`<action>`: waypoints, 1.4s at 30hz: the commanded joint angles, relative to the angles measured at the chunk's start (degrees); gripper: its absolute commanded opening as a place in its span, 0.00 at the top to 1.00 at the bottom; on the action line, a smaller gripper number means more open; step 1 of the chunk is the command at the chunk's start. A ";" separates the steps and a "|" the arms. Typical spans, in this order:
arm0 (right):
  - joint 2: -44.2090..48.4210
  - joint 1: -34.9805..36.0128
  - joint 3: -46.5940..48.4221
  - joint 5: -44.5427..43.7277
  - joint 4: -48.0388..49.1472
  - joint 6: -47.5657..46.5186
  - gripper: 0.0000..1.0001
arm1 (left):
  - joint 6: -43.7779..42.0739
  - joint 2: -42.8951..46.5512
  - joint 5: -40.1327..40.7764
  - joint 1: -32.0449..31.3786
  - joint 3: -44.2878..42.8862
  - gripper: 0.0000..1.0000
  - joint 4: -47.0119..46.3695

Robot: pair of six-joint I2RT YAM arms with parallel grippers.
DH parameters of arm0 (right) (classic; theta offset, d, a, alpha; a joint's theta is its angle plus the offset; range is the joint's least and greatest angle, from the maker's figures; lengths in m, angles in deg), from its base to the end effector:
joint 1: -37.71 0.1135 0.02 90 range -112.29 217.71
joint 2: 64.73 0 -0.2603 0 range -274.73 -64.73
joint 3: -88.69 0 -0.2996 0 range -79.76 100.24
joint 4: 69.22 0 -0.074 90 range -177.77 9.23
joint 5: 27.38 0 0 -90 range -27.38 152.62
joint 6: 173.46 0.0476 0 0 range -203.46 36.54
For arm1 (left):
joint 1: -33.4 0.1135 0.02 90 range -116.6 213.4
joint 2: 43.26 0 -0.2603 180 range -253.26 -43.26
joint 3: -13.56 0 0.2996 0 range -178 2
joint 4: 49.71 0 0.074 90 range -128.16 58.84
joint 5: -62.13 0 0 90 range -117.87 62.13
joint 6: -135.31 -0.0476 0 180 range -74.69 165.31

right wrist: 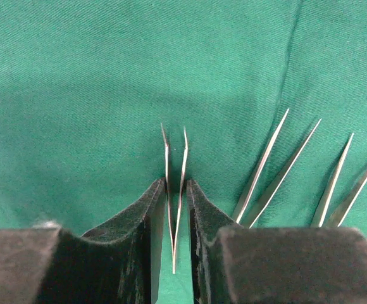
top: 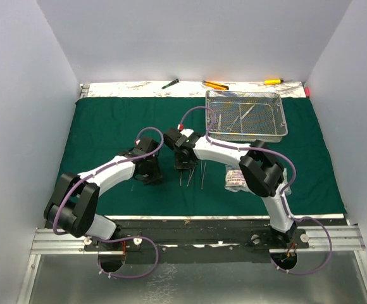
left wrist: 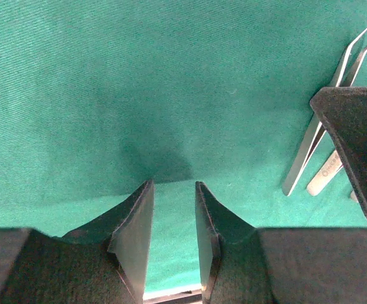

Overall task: Open and lay out the surgical kit
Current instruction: Place the medical item in the surgical kit, then adjust the medical item in the surgical kit.

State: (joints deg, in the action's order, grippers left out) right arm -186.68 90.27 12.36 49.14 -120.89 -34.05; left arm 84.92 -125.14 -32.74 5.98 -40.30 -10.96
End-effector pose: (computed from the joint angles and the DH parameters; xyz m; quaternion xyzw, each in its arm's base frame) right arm 0.3027 0.3771 0.1274 -0.0065 0.9781 0.0616 0.1986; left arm 0.2605 -0.1397 0.1189 -0.0954 0.9740 -0.1458 0.1447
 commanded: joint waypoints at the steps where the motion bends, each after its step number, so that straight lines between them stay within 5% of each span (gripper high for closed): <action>1: -0.63 0.44 0.75 -2.28 -1.75 -0.82 0.73 | 0.81 -0.72 2.38 0.35 0.12 0.66 0.83; 7: 4.68 0.49 -0.48 -2.17 -1.86 -0.79 0.54 | 0.55 -0.93 2.69 0.44 0.15 0.66 1.34; 11: 10.48 0.53 -6.16 -1.63 -0.63 0.20 0.52 | 0.64 -1.03 3.34 0.43 1.51 0.66 1.36; 21: 10.54 1.05 -11.17 0.74 -3.15 0.44 0.64 | 0.73 -0.86 3.65 0.44 2.42 0.66 1.36; 33: 6.63 1.23 -12.20 4.30 -0.19 -1.92 0.66 | 1.26 -0.67 3.81 0.44 2.97 0.67 1.36; 42: 7.36 1.23 -12.95 5.08 -2.80 -2.20 0.83 | 1.61 -0.61 3.64 0.44 2.52 0.67 1.37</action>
State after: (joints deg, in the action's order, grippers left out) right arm -178.86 91.01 0.91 52.05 -121.96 -35.62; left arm 86.26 -125.10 -31.23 6.28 -39.56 -11.39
